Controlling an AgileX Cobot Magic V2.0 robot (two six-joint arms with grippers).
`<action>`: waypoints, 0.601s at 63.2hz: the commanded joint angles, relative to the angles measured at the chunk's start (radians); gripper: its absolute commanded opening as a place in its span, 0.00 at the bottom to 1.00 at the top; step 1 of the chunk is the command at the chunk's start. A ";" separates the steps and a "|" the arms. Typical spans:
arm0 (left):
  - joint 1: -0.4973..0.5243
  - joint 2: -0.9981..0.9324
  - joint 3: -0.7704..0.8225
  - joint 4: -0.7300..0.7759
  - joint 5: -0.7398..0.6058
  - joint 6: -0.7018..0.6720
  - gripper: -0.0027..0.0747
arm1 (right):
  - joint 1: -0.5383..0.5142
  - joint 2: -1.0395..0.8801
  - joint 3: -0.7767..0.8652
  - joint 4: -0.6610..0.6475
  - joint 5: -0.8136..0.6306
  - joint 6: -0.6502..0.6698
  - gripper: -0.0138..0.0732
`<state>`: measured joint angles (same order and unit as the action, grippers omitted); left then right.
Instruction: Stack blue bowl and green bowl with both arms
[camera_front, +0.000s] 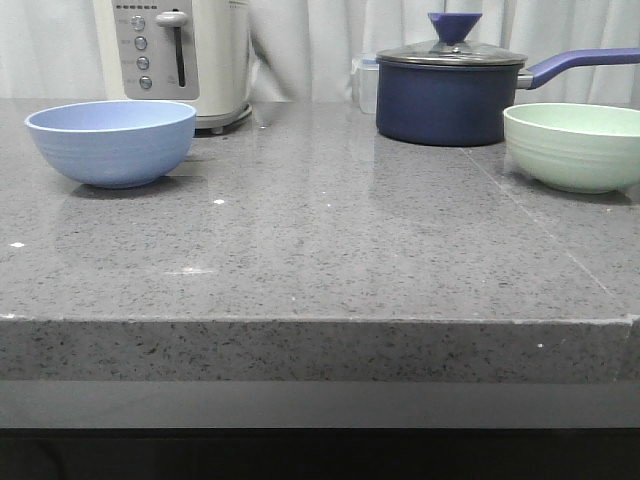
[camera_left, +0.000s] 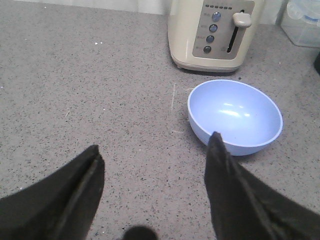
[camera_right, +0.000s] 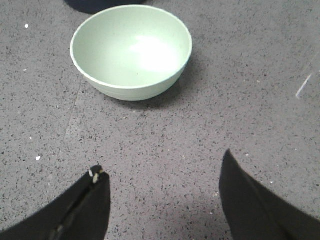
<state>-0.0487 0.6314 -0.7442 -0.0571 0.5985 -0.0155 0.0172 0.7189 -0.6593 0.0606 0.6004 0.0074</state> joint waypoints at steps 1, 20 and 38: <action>-0.016 0.006 -0.032 -0.037 -0.079 0.021 0.61 | -0.005 0.049 -0.085 0.004 -0.035 -0.007 0.72; -0.209 0.007 -0.032 -0.043 -0.081 0.037 0.61 | -0.016 0.313 -0.361 0.002 0.095 -0.007 0.72; -0.283 0.007 -0.032 -0.043 -0.081 0.042 0.61 | -0.163 0.573 -0.612 0.141 0.239 -0.029 0.72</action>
<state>-0.3217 0.6314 -0.7442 -0.0880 0.5979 0.0253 -0.1128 1.2490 -1.1888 0.1469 0.8482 0.0000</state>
